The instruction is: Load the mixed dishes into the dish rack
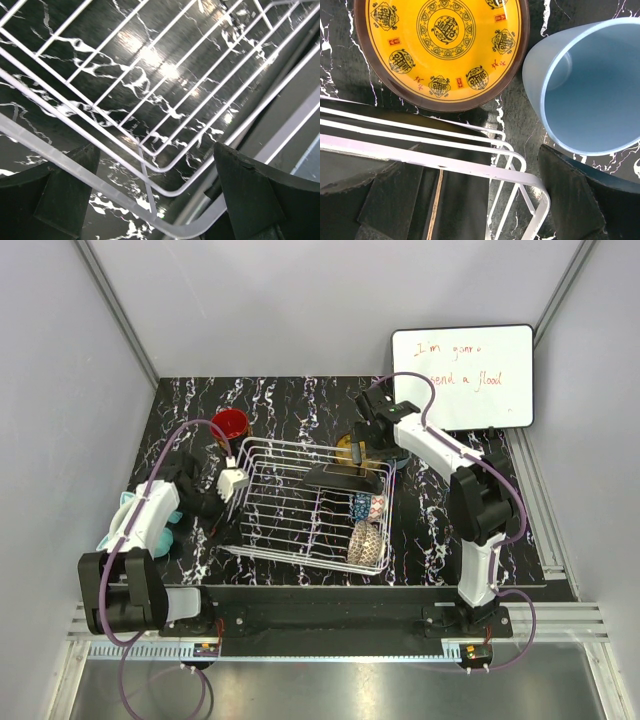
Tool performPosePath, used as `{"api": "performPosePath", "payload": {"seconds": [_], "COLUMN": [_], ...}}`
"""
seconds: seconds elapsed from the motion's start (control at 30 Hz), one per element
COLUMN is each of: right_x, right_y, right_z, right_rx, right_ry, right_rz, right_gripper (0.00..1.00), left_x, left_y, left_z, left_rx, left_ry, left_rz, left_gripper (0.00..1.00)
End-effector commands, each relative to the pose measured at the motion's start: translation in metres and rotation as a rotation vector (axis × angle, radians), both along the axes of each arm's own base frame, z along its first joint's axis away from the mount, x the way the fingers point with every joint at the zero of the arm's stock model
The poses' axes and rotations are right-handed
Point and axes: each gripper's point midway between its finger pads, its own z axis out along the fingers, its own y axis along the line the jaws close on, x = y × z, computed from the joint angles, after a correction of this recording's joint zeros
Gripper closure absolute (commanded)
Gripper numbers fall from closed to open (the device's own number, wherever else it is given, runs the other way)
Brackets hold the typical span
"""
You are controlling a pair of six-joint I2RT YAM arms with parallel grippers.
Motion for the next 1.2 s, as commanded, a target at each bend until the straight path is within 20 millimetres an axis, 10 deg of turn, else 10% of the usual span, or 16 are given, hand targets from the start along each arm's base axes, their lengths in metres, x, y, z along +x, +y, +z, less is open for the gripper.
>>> {"api": "performPosePath", "payload": {"seconds": [0.0, 0.4, 0.63, 0.87, 1.17], "right_x": [0.006, 0.0, 0.043, 0.108, 0.119], "right_y": [0.023, -0.009, 0.017, 0.068, 0.063], "right_z": [0.015, 0.126, 0.18, 0.111, 0.032], "right_rx": [0.044, 0.032, 0.165, 0.246, 0.248], "right_ry": [-0.055, -0.277, -0.383, -0.262, -0.091], "right_rz": [0.032, -0.031, 0.0, 0.033, 0.01], "right_gripper": [0.0, 0.0, 0.0, 0.0, 0.03], "left_x": [0.008, 0.101, 0.16, 0.251, 0.291], "left_y": [-0.015, 0.017, 0.008, -0.013, -0.055], "left_z": [0.027, 0.148, 0.167, 0.169, 0.148], "left_rx": [-0.054, -0.004, -0.116, -0.181, -0.204], "left_ry": [-0.096, -0.4, -0.502, -0.49, -0.435], "left_rz": [-0.101, 0.03, 0.106, 0.202, 0.157], "left_gripper": [0.01, 0.01, 0.01, 0.01, 0.01]}}
